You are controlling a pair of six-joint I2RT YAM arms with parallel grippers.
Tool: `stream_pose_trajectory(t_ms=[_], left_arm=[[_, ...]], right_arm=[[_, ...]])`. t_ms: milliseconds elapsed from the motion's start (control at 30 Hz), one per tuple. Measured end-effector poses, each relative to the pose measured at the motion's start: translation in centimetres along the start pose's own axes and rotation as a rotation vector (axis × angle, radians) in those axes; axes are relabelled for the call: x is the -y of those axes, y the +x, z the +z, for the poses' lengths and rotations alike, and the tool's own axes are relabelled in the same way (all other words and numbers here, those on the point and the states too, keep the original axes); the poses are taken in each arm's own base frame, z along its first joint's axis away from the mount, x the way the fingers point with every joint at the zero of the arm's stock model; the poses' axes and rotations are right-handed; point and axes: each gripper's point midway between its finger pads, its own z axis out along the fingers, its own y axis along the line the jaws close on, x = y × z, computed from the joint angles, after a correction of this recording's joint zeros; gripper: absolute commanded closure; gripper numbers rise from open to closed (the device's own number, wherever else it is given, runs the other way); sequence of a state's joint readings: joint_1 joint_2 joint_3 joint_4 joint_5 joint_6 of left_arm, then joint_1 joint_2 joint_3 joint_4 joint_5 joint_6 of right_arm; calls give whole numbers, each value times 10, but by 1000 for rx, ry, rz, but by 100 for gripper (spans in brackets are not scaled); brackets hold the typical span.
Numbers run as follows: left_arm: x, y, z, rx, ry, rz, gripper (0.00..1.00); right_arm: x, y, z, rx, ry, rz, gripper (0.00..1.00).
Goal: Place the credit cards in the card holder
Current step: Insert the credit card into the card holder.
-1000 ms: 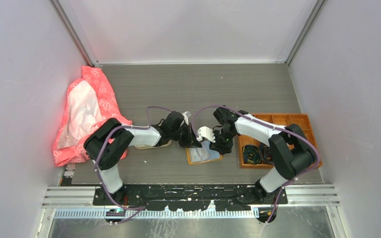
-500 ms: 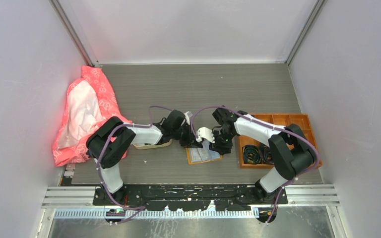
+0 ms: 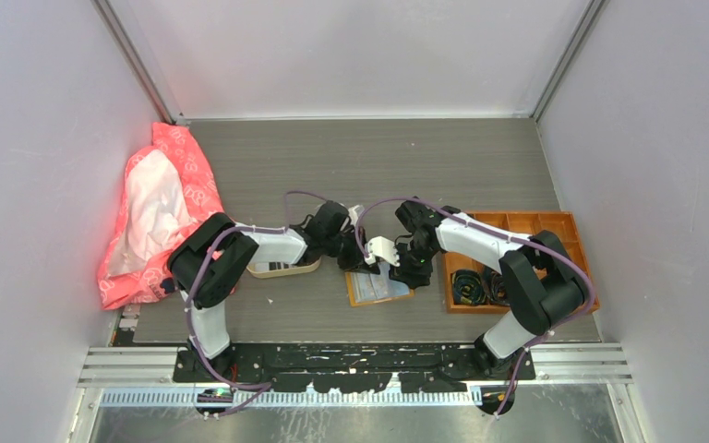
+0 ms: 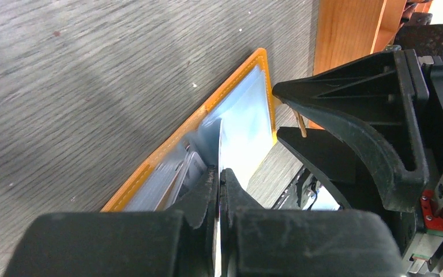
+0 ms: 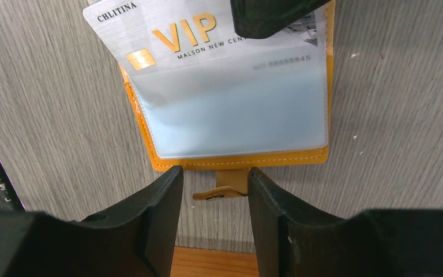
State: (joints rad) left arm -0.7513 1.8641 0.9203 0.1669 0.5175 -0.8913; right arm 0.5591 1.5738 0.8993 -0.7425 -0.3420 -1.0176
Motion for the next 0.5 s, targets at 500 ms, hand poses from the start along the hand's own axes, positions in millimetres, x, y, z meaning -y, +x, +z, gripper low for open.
stream_pose_trajectory(t_ms=[500], left_arm=[[0, -2, 5, -3, 43, 67, 99]], right_arm=[[-2, -3, -1, 12, -8, 11, 46]])
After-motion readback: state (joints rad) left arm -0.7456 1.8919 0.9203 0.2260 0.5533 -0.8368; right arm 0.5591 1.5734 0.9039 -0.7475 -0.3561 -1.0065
